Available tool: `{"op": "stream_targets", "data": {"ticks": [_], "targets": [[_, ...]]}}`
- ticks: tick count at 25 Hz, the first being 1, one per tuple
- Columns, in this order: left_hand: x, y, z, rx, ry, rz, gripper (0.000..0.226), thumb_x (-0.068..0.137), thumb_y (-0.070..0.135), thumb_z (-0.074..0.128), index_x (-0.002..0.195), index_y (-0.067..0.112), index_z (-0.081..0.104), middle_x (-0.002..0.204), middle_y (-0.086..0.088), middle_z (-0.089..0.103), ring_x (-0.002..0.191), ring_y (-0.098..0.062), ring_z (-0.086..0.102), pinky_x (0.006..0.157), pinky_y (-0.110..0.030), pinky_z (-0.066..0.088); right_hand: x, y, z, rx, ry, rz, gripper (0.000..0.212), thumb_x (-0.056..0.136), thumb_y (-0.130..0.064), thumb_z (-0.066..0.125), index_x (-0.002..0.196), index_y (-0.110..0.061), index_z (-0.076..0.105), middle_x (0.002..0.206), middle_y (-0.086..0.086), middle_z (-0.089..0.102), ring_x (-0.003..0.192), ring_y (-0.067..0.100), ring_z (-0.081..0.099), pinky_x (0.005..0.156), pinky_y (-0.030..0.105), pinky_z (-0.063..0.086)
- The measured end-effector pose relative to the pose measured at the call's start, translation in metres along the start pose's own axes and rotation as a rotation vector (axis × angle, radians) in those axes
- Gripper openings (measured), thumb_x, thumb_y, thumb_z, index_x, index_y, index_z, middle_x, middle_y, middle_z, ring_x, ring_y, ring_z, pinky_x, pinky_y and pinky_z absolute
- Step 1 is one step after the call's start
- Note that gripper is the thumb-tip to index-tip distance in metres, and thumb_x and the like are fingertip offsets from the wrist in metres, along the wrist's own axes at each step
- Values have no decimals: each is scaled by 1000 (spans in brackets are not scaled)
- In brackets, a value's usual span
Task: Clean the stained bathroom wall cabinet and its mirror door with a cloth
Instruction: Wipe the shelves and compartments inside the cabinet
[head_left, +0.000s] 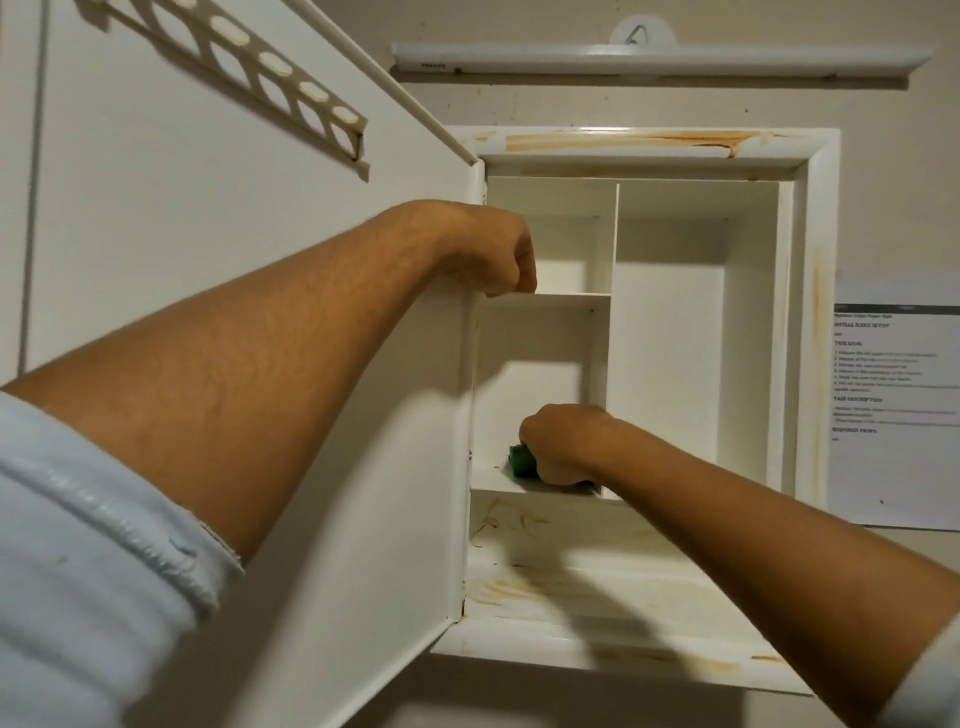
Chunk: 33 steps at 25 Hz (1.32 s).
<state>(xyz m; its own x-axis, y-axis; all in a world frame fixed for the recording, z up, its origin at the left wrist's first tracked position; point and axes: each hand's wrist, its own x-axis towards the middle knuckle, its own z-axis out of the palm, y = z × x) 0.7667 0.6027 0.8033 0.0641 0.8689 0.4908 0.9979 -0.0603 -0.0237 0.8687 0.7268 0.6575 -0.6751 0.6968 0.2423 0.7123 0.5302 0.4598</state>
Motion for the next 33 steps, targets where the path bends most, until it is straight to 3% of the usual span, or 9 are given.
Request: {"op": "stream_targets", "data": {"ticks": [2,6,11,14,18,20,25,30,33], "targets": [[1,1,0,3,-3,3,56,89,-11,46,133,18,67,132,5,64,121,-14,60,100,-31,51,2,-9,3,12,52,4,18,100,-26,54,99,-10,61,82,3,58,77,22,59,61,32,45],[2,-1,-3,6,3,-1,53,88,-9,47,128,20,69,128,4,66,117,-15,62,100,-33,53,10,-37,19,371,244,-67,7,95,-21,62,92,-15,63,92,5,68,81,24,62,64,33,48],[2,-3,0,6,11,11,53,90,-9,48,130,20,68,127,8,64,117,-13,59,102,-31,50,-8,-4,0,240,95,22,14,95,-21,59,107,-14,64,98,5,66,85,21,62,70,32,51],[6,-3,1,16,18,21,53,89,-8,50,129,21,69,130,5,64,119,-15,60,106,-36,50,-13,-4,-3,461,142,-38,3,92,-15,56,94,-17,57,93,3,62,86,23,60,68,32,48],[5,-5,1,21,16,22,54,87,-6,51,128,23,70,129,5,67,115,-15,63,104,-35,53,-13,-30,9,337,258,-107,6,92,-21,59,89,-22,54,89,1,64,80,23,59,61,32,45],[6,-5,1,30,23,25,54,87,-6,51,128,22,70,128,4,67,114,-16,64,103,-35,54,-12,-22,7,351,220,-73,8,93,-23,63,88,-23,57,88,-2,65,80,21,60,57,29,41],[5,-5,3,40,44,34,53,89,-6,51,132,21,67,130,4,65,114,-14,61,103,-33,52,-3,-13,8,-33,136,56,13,97,-12,53,104,-9,64,82,4,54,78,25,59,63,33,47],[8,-9,2,53,41,23,51,88,-5,52,128,22,70,127,4,67,115,-17,63,104,-38,52,19,-41,12,352,274,2,14,89,-15,63,77,-13,58,72,2,56,72,27,60,60,32,44],[5,-7,2,50,30,27,52,88,-4,52,125,26,71,126,8,67,113,-14,62,101,-34,52,13,-36,12,229,224,-18,12,95,-23,60,86,-15,59,81,3,59,74,27,60,61,33,43]]}}
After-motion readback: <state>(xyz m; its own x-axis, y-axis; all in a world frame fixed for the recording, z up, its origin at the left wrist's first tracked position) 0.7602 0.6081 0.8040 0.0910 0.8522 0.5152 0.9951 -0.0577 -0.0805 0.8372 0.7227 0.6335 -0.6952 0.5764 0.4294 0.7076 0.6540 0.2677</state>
